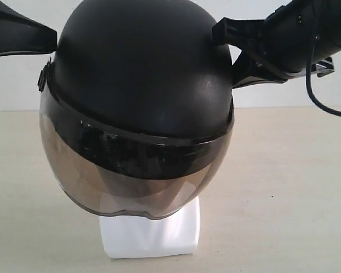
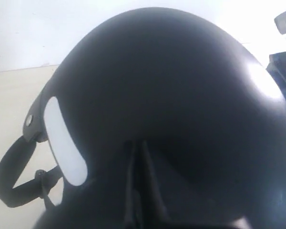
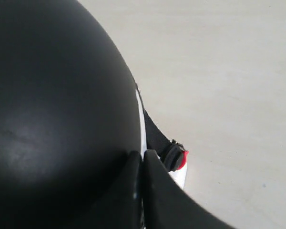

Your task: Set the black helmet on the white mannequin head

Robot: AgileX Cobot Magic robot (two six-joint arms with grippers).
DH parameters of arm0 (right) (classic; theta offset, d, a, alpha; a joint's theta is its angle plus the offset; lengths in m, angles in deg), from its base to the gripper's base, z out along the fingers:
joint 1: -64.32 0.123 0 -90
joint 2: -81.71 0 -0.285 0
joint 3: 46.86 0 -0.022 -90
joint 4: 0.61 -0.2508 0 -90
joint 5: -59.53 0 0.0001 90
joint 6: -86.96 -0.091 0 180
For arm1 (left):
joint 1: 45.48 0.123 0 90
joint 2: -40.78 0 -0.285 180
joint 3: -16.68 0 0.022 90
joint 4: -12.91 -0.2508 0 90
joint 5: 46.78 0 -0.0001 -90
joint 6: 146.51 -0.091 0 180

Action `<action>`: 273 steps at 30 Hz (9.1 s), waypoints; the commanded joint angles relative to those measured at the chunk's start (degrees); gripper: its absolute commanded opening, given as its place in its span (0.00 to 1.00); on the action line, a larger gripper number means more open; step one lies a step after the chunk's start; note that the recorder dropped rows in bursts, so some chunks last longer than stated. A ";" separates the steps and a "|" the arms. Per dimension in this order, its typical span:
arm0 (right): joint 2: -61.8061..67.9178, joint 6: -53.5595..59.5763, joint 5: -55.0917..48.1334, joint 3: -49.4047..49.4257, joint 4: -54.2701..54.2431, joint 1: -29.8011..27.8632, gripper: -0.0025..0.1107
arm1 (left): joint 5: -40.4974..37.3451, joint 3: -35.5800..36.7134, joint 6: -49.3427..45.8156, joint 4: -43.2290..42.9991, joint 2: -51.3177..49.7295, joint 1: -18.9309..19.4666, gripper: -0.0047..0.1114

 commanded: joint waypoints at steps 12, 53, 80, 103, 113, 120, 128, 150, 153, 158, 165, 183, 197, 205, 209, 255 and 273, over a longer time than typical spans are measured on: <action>0.20 4.78 2.54 -0.24 -9.24 0.47 0.02 | -3.23 -0.05 3.48 -4.10 0.00 -0.93 0.08; -2.02 6.03 1.97 -0.24 -14.19 3.13 0.03 | 1.03 -0.05 6.96 -11.73 0.56 -0.93 0.08; -7.45 -3.87 1.22 -0.24 -1.20 3.04 0.53 | 0.97 -0.05 12.59 -19.60 5.03 -0.93 0.51; -10.94 -9.82 -8.89 -0.24 18.69 3.04 0.02 | -2.38 -0.05 19.83 -20.68 12.58 -0.93 0.08; -9.03 -5.47 -8.75 -0.24 8.58 3.17 0.02 | -2.44 -0.05 19.83 -20.94 13.34 -0.93 0.08; -7.47 -3.85 -9.40 -0.24 4.19 3.17 0.02 | -2.55 -0.05 20.32 -20.94 13.34 -0.93 0.08; -5.92 -4.29 -9.54 -0.24 2.01 4.71 0.02 | -2.55 -0.05 20.32 -20.94 13.34 -0.93 0.08; -5.19 -7.00 -10.02 -0.24 1.53 6.98 0.02 | -2.66 -0.05 20.32 -20.94 13.34 -0.93 0.08; -5.08 -7.12 -9.39 -0.24 1.32 8.39 0.02 | -2.66 -0.05 20.32 -20.78 13.49 -0.93 0.08; -4.82 -7.37 -10.24 -0.24 2.46 9.95 0.02 | -2.66 -0.05 20.32 -20.69 13.80 -0.93 0.08; -6.41 -10.54 -10.76 -0.24 9.44 9.84 0.02 | -2.90 -0.05 20.32 -20.33 14.85 -0.93 0.08; -10.69 -14.78 -9.08 -0.24 13.48 9.84 0.02 | -4.00 -0.05 20.32 -20.33 14.82 -0.93 0.08; -19.41 -18.72 -13.87 -0.24 21.94 9.84 0.02 | -4.11 -0.05 21.10 -20.33 15.88 -0.93 0.08; -21.19 -18.76 -13.42 -0.24 22.72 9.84 0.02 | -4.32 -0.05 22.43 -20.33 17.53 -0.93 0.08; -19.92 -17.88 -10.76 -0.24 21.15 9.84 0.02 | -5.39 0.07 22.66 -20.45 17.53 -0.93 0.08; -65.49 -14.66 -25.69 -0.24 10.69 9.84 0.02 | -14.35 2.65 25.40 -18.01 44.57 -0.93 0.08; -65.49 -14.66 -25.69 -0.24 10.69 9.84 0.02 | -14.90 1.31 19.91 -20.64 44.57 -0.93 0.08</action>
